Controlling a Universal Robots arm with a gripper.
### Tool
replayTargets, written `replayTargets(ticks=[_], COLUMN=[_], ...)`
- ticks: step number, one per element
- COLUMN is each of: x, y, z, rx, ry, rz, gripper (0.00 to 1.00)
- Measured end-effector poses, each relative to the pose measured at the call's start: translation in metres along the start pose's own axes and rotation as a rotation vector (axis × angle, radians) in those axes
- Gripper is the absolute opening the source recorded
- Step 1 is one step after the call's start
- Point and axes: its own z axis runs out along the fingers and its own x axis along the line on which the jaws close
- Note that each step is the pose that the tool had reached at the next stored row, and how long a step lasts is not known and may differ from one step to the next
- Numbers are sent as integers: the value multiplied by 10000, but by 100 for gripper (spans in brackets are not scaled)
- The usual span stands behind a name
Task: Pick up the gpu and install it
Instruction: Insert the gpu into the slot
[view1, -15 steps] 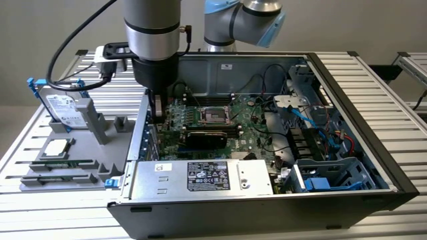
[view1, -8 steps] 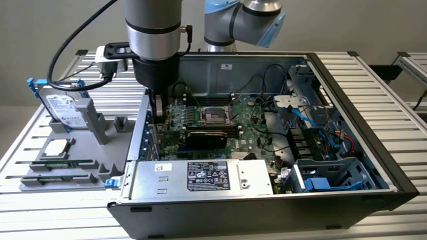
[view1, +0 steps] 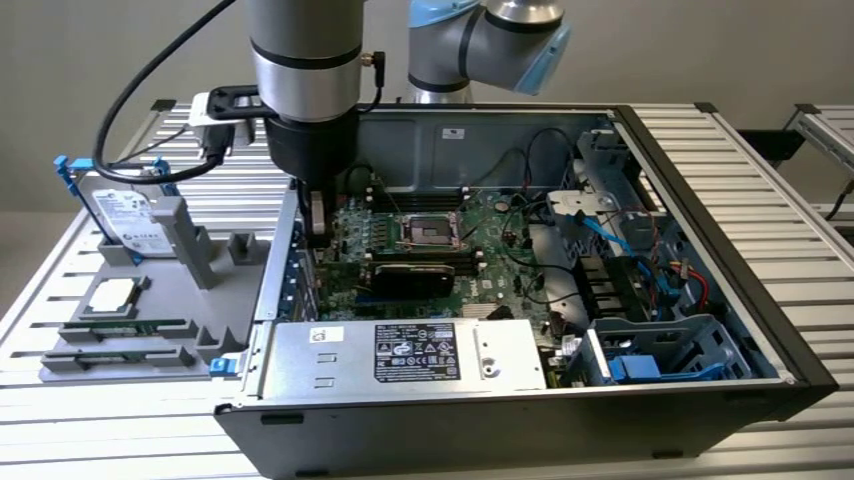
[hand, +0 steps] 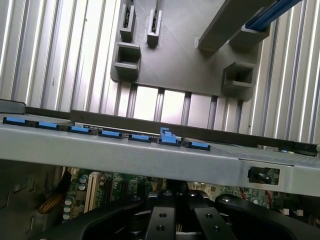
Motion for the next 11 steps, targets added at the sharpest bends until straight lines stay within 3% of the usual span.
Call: replayTargets(ticks=[11], x=[9], y=[-25], z=[-3], rx=[-33], ry=[-4], rz=[1], gripper=[11])
